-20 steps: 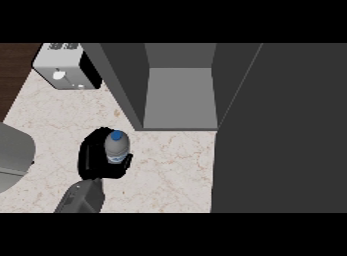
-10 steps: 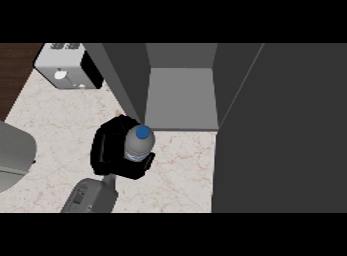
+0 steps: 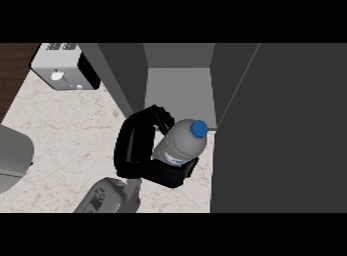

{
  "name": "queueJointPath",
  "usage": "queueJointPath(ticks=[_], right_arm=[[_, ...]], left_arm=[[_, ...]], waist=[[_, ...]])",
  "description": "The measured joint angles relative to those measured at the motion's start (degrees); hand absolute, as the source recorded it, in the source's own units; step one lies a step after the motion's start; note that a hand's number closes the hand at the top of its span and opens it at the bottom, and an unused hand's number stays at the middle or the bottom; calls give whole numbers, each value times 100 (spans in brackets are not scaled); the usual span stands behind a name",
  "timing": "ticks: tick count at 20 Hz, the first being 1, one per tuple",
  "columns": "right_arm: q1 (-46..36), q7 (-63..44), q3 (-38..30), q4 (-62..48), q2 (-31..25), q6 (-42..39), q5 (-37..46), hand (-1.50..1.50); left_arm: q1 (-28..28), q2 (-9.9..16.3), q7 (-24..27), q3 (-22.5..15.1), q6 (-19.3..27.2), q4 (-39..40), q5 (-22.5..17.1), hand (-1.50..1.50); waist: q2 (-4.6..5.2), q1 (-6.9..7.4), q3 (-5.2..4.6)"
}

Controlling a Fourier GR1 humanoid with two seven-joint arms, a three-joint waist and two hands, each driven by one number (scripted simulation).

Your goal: Pick up the bottled water, place it into the cabinet and close the cabinet

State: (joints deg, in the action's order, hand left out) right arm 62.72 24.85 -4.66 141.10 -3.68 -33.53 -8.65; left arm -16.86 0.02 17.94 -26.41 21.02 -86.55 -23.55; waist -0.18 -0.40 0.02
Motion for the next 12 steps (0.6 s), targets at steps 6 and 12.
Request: queueJointPath(ticks=[6, 12], right_arm=[[-180, -152, -21, -12, 55, 58, -28, -150], [-319, -208, -24, -33, 96, 34, -30, -150]], left_arm=[[-852, -1, -572, -452, 1335, -175, 133, 150], [-1793, 18, -740, -503, 2166, 384, 53, 150]], waist=[[11, -37, -1], [22, -80, -2]])
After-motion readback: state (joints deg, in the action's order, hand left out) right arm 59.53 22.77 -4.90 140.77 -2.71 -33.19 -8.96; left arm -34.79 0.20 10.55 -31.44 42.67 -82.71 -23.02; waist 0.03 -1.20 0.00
